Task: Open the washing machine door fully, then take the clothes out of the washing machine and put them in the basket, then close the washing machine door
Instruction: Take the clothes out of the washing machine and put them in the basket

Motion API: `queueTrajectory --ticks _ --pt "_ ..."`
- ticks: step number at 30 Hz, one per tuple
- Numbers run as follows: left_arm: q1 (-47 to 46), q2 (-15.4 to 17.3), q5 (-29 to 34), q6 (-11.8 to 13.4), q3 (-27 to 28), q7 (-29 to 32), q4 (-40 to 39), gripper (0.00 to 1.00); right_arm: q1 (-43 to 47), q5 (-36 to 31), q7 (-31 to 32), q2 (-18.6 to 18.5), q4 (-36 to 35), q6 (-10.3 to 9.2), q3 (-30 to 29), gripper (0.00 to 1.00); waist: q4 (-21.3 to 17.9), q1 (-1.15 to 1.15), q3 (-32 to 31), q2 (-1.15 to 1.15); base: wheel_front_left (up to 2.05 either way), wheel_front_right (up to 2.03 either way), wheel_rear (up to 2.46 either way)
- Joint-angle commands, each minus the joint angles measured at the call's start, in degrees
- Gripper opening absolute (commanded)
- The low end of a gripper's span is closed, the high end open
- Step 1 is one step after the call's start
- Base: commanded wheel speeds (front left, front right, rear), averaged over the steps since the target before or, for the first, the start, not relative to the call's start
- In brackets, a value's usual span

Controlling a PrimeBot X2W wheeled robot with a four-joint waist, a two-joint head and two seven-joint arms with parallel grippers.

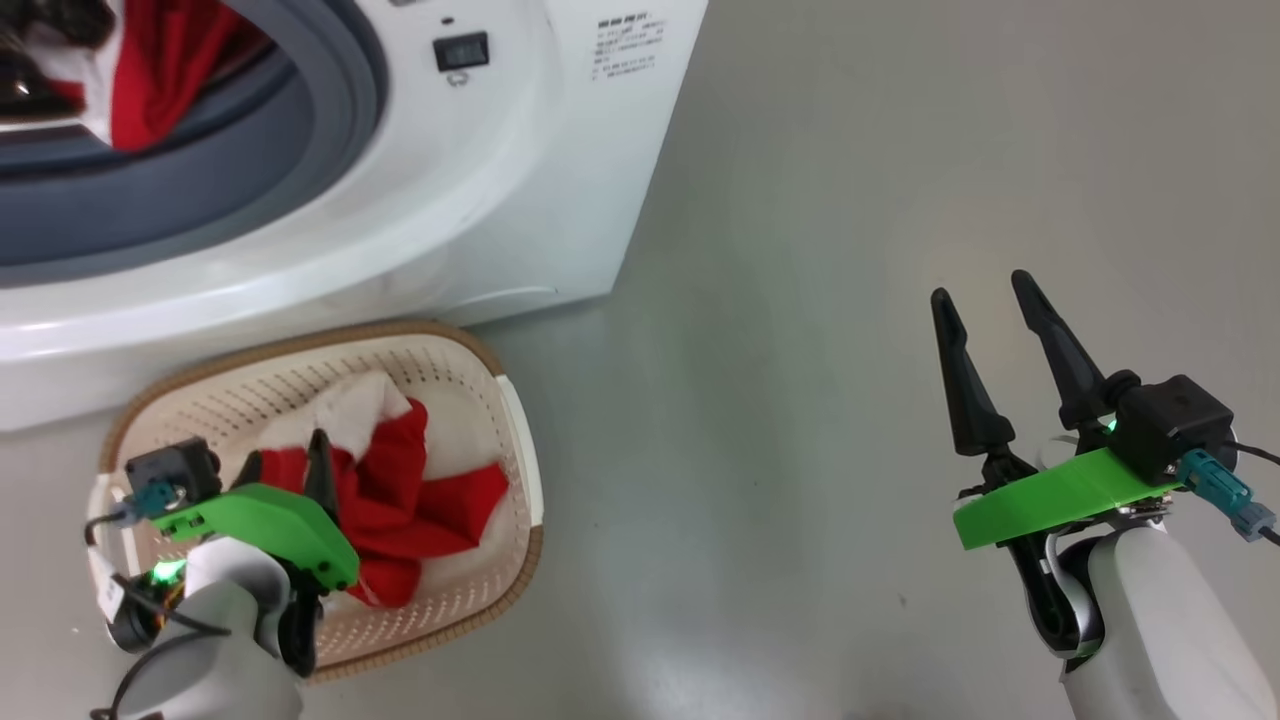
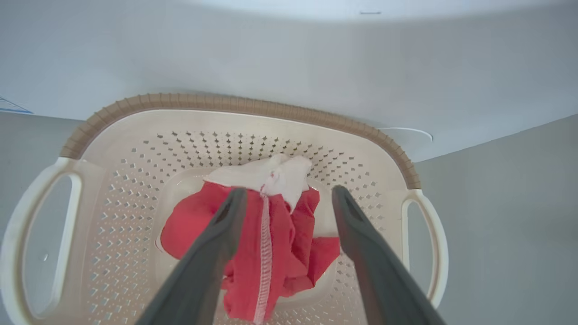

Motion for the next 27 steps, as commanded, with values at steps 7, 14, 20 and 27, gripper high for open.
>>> queueTrajectory --ticks 7,14,20,27 --pt "7.44 1.62 0.6 -1.03 3.37 -1.16 -11.69 1.0 2.61 -1.64 -0.37 -0.04 -1.39 0.37 -0.7 1.0 3.13 0.0 -7.23 0.0 0.0 0.0 0.0" --pt "15.77 0.15 3.29 -1.24 6.33 -1.18 -24.89 1.0 5.26 -2.52 -0.37 -0.15 -1.58 0.37 -1.89 1.0 5.08 0.0 -12.88 0.0 0.0 0.0 0.0" --pt "20.88 -0.71 4.77 -2.38 6.18 -1.19 -34.25 1.0 7.35 -2.79 -0.37 -0.42 -2.15 0.37 -2.46 1.0 5.81 0.0 -16.9 0.0 0.0 0.0 0.0" --pt "27.46 -1.11 6.34 -2.7 7.34 -1.19 -45.52 1.0 9.98 -2.89 -0.37 -0.62 -3.0 0.37 -3.24 1.0 5.41 0.0 -21.34 0.0 0.0 0.0 0.0"
